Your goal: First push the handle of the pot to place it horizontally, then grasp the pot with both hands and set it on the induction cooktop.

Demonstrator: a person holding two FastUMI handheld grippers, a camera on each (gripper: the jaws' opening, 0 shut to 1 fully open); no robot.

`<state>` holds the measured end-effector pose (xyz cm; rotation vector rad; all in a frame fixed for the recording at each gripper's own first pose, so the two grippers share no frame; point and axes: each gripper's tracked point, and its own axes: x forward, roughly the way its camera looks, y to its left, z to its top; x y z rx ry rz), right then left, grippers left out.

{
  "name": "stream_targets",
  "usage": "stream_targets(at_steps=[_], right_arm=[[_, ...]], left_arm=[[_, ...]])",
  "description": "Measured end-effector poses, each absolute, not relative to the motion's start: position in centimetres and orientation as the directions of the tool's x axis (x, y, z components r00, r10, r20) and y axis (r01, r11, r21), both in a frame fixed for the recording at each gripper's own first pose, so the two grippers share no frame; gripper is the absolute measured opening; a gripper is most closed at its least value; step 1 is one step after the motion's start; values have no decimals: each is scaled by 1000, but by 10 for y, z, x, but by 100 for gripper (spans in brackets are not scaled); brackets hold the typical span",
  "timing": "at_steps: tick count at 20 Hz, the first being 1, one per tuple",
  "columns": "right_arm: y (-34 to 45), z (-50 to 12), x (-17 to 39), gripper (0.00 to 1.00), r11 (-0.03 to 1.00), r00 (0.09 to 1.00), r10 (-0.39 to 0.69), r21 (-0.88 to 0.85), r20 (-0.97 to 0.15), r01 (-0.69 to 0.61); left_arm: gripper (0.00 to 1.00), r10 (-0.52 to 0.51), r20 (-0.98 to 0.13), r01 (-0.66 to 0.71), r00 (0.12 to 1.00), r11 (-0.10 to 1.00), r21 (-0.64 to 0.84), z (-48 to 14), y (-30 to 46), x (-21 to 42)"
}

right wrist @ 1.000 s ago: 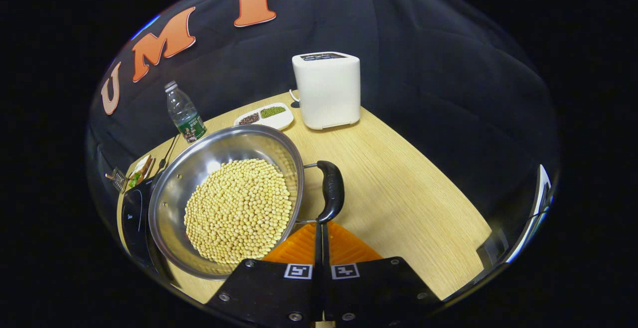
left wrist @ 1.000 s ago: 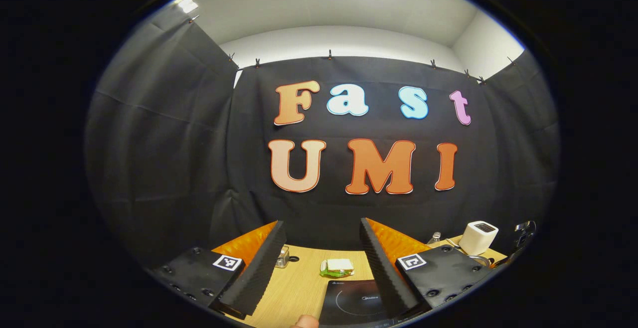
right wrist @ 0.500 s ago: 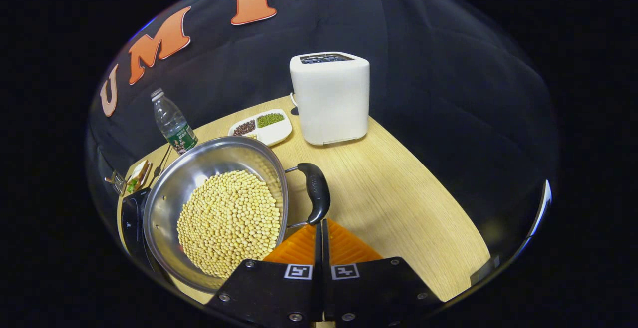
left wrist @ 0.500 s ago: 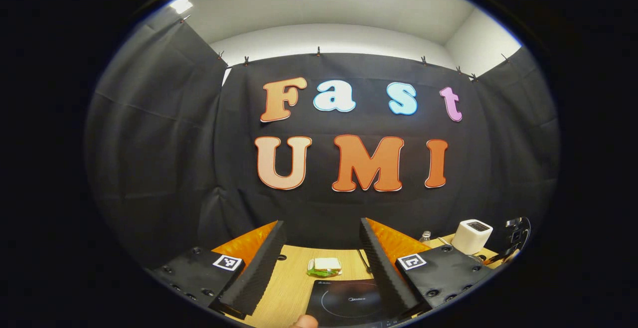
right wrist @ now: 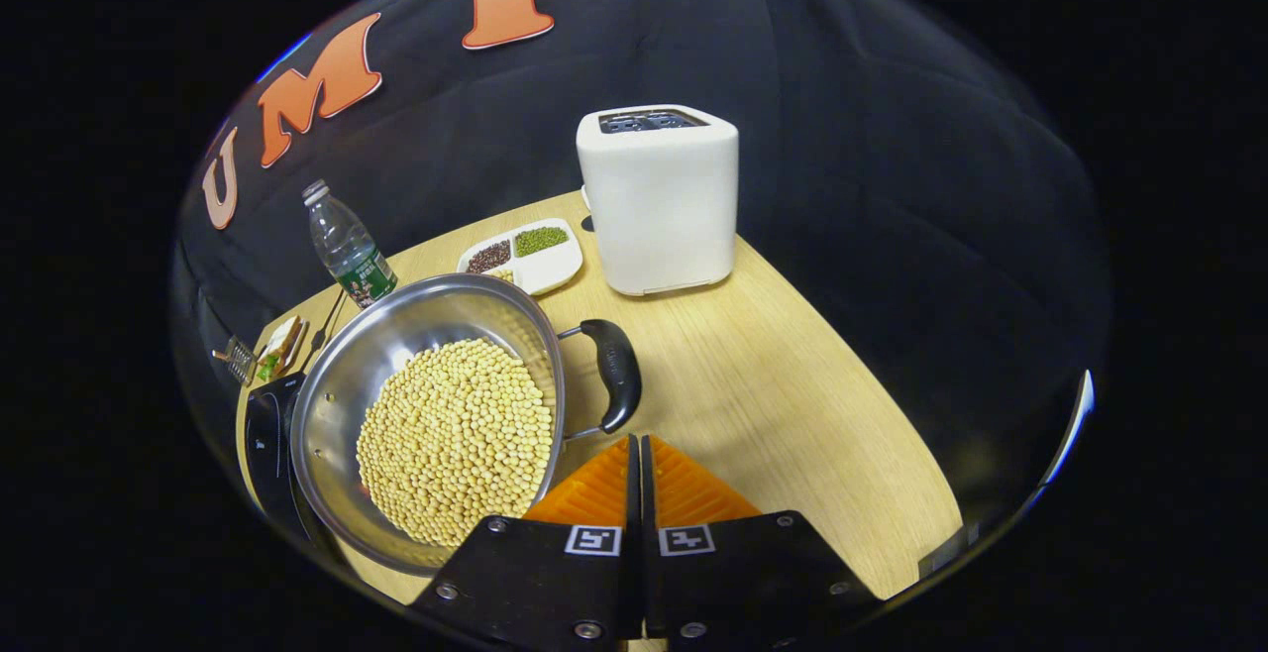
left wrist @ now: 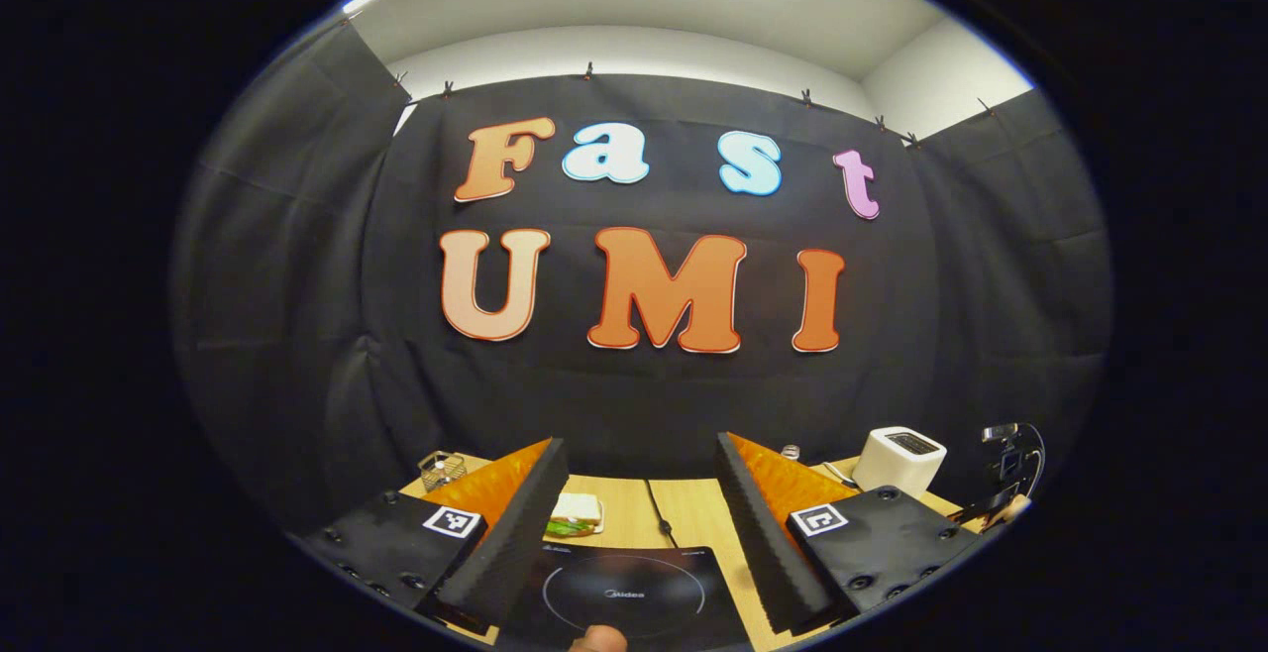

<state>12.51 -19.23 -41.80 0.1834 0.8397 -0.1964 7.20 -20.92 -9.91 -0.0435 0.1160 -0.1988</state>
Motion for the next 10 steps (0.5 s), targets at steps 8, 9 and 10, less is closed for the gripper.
stream_targets(at_steps=[8,9,10], right_arm=[[-188,-370,148,4,977,798,-58,129,-600,168],[-186,-372,154,13,983,809,-57,111,-585,149],[-184,-371,159,23,987,816,-54,92,-575,130]], left_arm=[[99,-303,-94,296,948,952,-81,-178,-311,98],[99,-316,-104,309,943,948,-79,-193,-323,99],[99,-334,-122,326,935,942,-82,-208,-336,99]])
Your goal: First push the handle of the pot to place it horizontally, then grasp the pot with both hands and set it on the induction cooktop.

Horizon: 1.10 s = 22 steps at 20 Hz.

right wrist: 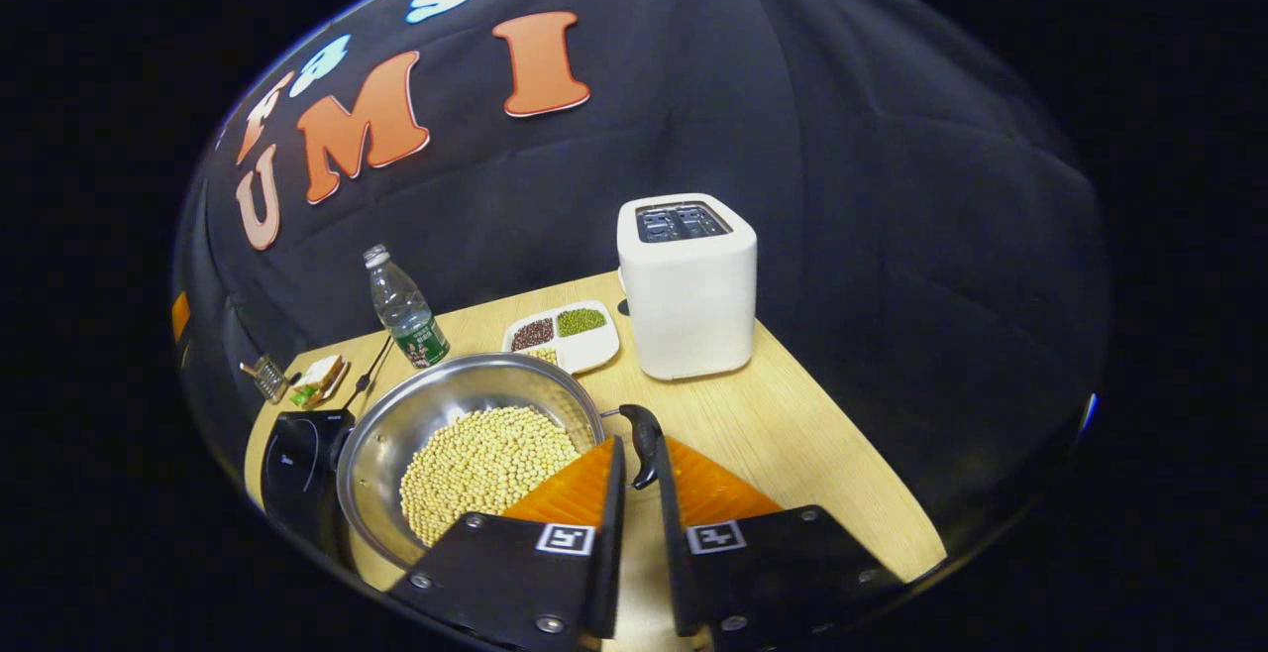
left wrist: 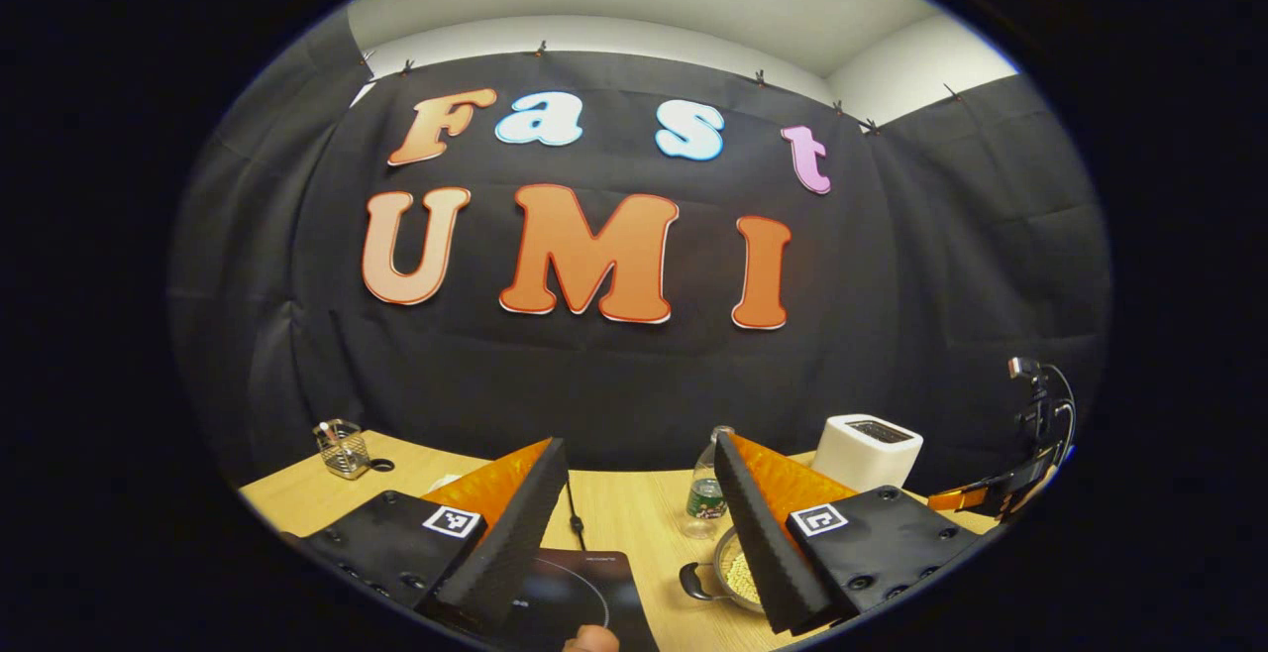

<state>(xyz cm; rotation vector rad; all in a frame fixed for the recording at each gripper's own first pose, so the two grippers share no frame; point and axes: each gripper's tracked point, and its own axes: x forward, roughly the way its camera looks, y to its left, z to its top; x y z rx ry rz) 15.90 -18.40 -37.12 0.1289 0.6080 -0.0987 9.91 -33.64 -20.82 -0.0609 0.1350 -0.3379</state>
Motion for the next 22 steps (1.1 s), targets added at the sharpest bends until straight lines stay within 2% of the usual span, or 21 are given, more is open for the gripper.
stream_targets(at_steps=[1,2,3,4,5,11,14,18,20,22], right_arm=[[-179,-372,163,33,991,823,-50,75,-566,111],[-176,-373,166,38,994,828,-46,59,-559,95],[-175,-374,170,51,995,829,-47,44,-557,86],[-173,-378,174,52,996,829,-48,36,-557,81],[-173,-382,176,66,996,826,-47,34,-561,80],[-176,-420,192,90,994,785,-58,39,-617,103],[-177,-434,196,93,994,767,-59,34,-639,105],[-172,-448,199,92,994,749,-41,49,-661,98],[-167,-457,200,88,993,733,-35,58,-680,101],[-168,-459,197,79,991,721,-33,70,-692,112]], left_arm=[[99,-356,-138,346,924,934,-90,-224,-351,99],[99,-373,-154,363,915,927,-93,-239,-364,100],[99,-384,-175,374,907,923,-84,-254,-374,100],[99,-387,-202,381,900,922,-68,-272,-382,100],[99,-388,-231,387,892,921,-54,-290,-391,101],[99,-377,-426,399,823,916,-39,-386,-419,109],[99,-356,-506,399,786,917,-26,-422,-424,111],[98,-355,-568,396,743,917,-55,-451,-431,114],[98,-364,-600,397,712,914,-84,-462,-434,110],[99,-360,-608,395,708,915,-81,-463,-430,112]])
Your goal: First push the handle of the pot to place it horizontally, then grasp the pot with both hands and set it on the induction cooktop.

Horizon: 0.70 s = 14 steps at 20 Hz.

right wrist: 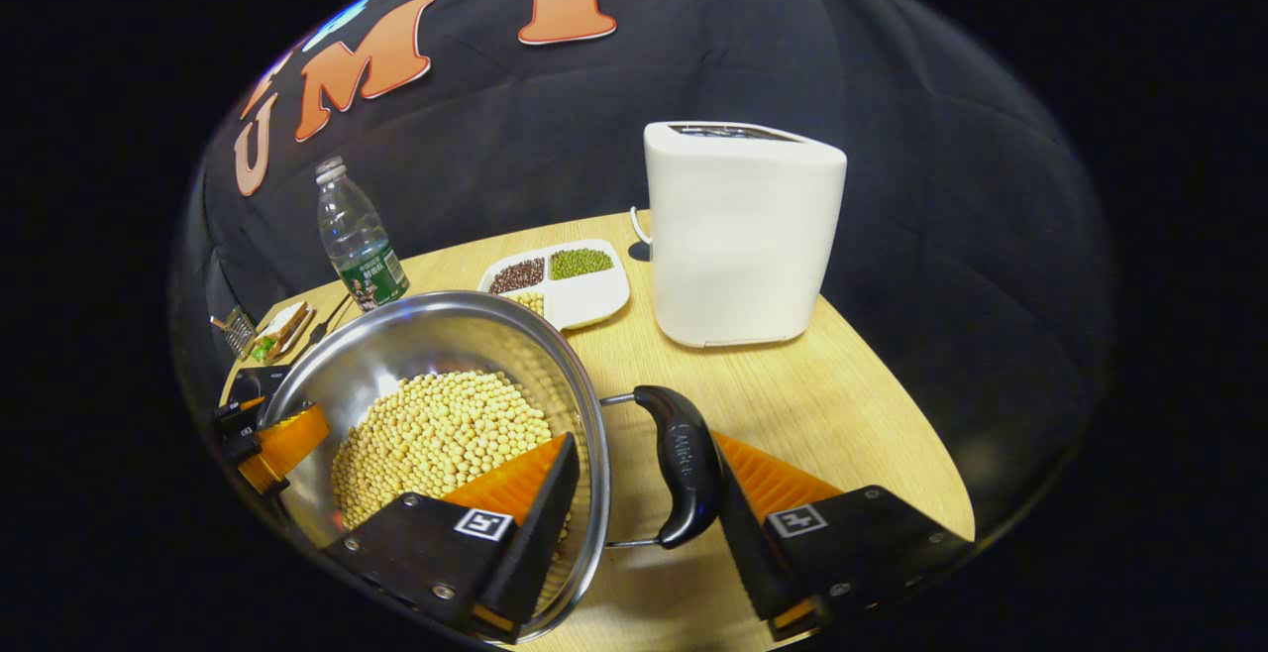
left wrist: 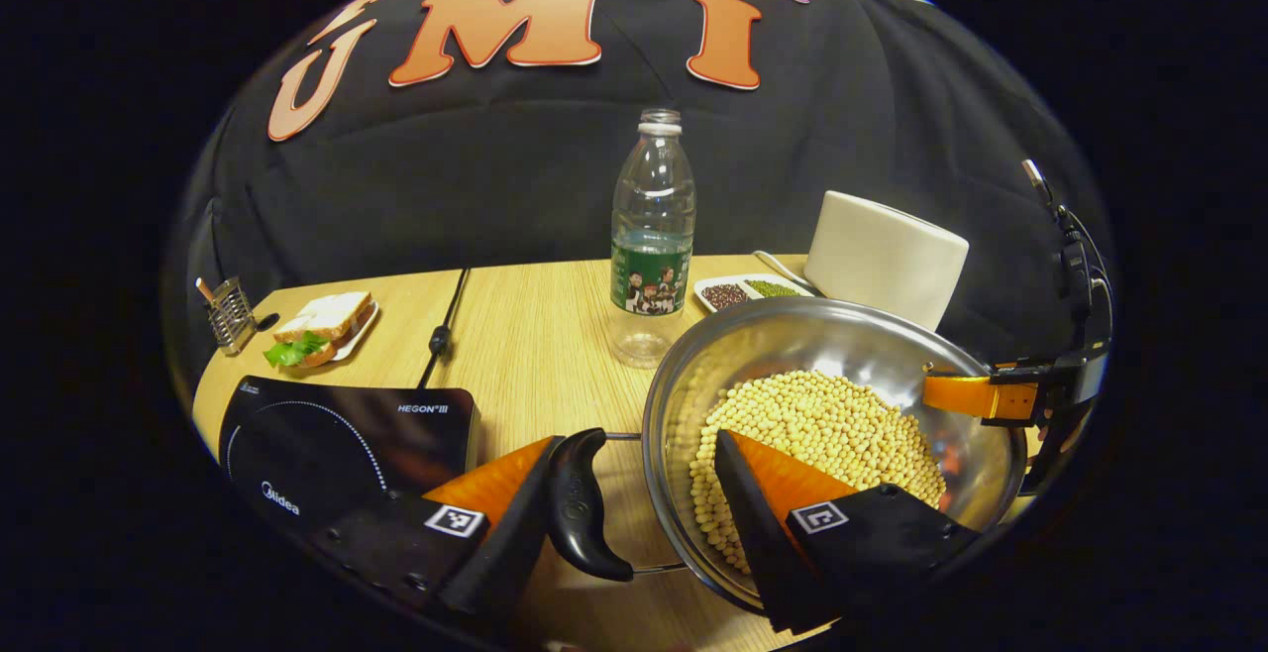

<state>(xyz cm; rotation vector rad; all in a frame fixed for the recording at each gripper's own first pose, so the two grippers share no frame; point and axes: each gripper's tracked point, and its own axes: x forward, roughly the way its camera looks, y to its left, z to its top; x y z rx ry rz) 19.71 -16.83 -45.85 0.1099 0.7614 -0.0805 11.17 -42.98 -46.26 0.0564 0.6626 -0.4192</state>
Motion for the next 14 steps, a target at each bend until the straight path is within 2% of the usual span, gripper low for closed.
stream_targets(at_steps=[1,4,5,6,9,11,12,13,14], right_arm=[[-168,-461,198,70,990,720,-24,85,-694,115],[-166,-461,195,62,979,709,1,144,-706,142],[-166,-460,195,58,975,711,1,160,-703,156],[-166,-460,195,56,973,720,-1,166,-694,162],[-166,-460,190,50,963,713,-8,187,-701,194],[-168,-452,182,49,958,718,-3,205,-696,202],[-168,-445,180,45,955,725,-5,211,-688,208],[-169,-439,178,49,952,732,-7,220,-681,214],[-168,-430,177,49,949,739,-6,228,-674,216]], left_arm=[[91,-367,-597,389,713,916,-98,-465,-433,114],[79,-323,-628,331,708,937,-110,-468,-428,115],[70,-313,-635,315,706,942,-115,-469,-427,114],[67,-314,-633,312,707,942,-119,-469,-427,115],[64,-313,-656,299,687,944,-138,-471,-430,115],[65,-337,-674,273,657,940,-203,-469,-432,109],[62,-342,-677,269,651,939,-216,-465,-432,107],[62,-343,-671,274,657,938,-211,-456,-427,105],[62,-341,-660,285,670,938,-196,-444,-421,104]])
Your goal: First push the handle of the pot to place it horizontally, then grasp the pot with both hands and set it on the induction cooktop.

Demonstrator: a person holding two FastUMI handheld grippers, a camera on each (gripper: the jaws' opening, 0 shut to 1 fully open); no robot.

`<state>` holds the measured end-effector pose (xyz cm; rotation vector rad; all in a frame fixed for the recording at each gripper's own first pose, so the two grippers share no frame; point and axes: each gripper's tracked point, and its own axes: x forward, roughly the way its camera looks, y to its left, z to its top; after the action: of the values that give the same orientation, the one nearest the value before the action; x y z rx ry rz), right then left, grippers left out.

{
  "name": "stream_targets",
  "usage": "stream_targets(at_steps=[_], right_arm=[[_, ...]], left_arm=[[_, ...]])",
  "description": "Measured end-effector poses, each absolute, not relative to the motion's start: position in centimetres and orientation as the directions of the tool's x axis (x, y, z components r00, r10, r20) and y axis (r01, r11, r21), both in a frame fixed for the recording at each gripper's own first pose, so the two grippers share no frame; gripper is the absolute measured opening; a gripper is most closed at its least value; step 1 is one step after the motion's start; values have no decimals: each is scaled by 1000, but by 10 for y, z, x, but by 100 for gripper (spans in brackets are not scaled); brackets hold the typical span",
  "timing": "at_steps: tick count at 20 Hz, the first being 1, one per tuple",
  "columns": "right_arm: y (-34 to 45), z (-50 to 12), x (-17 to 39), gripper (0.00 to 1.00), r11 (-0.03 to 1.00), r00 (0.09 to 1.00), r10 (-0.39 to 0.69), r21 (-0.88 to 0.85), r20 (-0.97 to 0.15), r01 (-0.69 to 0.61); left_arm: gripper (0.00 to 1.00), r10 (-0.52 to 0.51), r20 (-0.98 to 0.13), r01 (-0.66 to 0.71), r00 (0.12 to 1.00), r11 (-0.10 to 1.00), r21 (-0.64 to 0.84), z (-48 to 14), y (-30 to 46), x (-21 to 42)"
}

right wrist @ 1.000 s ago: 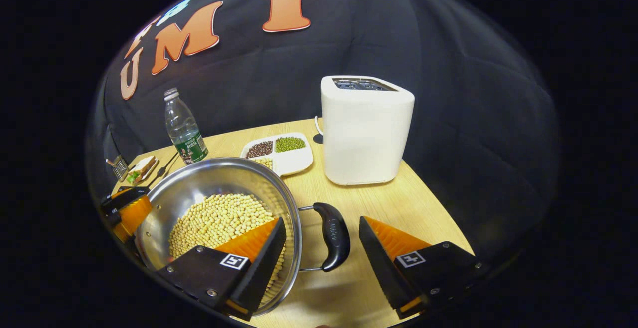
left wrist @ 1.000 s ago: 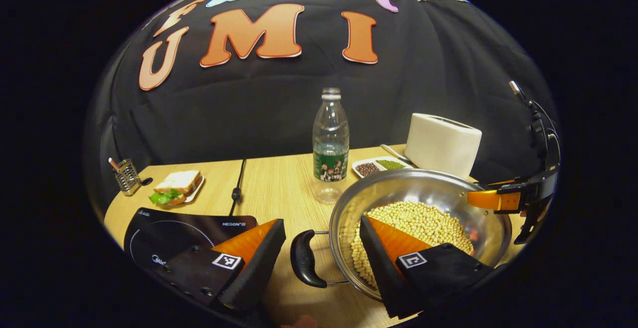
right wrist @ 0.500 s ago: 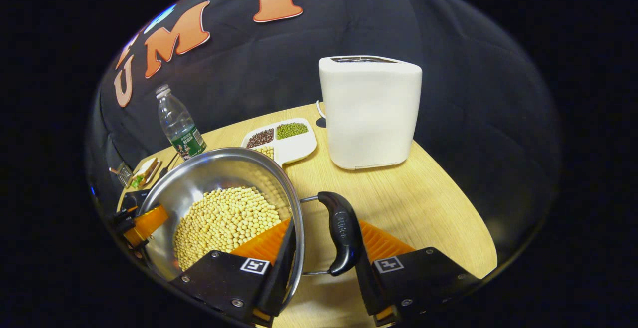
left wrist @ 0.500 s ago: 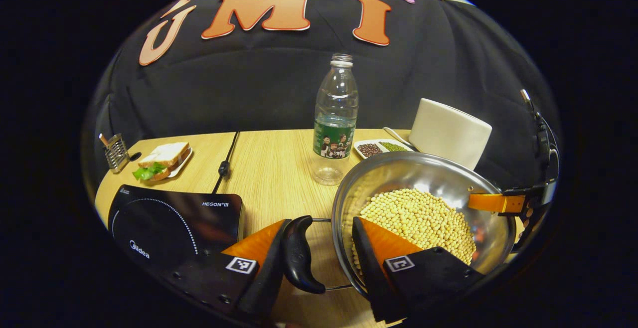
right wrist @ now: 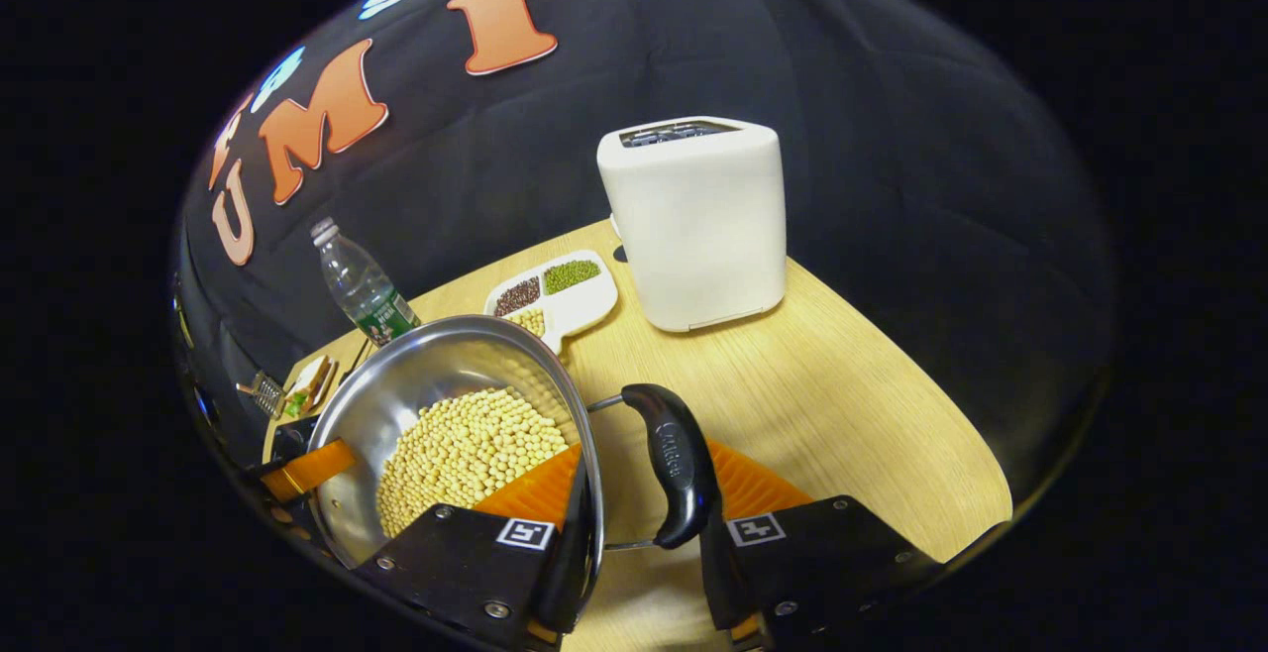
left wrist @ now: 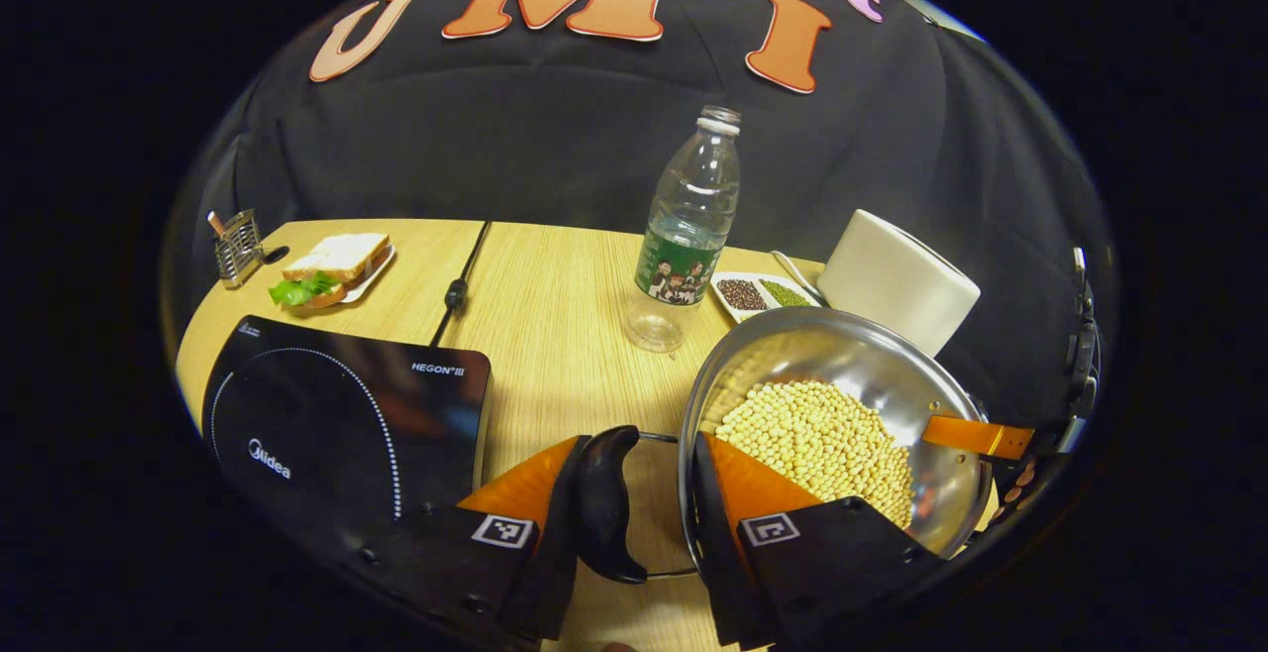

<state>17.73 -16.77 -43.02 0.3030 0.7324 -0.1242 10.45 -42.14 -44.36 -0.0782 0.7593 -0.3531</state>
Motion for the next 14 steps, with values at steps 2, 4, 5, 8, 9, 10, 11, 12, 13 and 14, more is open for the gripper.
stream_targets(at_steps=[2,4,5,8,9,10,11,12,13,14], right_arm=[[-160,-415,174,49,945,745,3,246,-667,217],[-149,-400,173,49,945,755,5,249,-656,210],[-142,-392,172,49,948,757,7,245,-654,203],[-111,-369,171,49,949,764,24,254,-645,185],[-99,-363,170,49,950,766,32,258,-642,177],[-86,-356,169,49,952,769,40,259,-638,165],[-74,-350,169,48,954,770,52,260,-636,151],[-60,-343,169,49,954,774,60,264,-630,141],[-47,-338,167,49,955,775,69,266,-628,131],[-33,-332,167,49,957,778,75,265,-623,121]], left_arm=[[60,-340,-648,287,681,939,-190,-419,-413,102],[62,-338,-647,285,684,940,-190,-404,-400,104],[60,-337,-645,281,686,940,-192,-397,-393,106],[62,-326,-637,258,699,945,-200,-376,-364,108],[60,-318,-633,254,705,948,-193,-368,-351,108],[61,-309,-627,248,715,951,-186,-360,-338,111],[62,-302,-628,239,718,953,-185,-356,-325,111],[64,-296,-625,226,723,955,-192,-346,-309,111],[64,-292,-626,218,723,956,-195,-340,-292,112],[62,-284,-622,212,729,959,-190,-333,-274,113]])
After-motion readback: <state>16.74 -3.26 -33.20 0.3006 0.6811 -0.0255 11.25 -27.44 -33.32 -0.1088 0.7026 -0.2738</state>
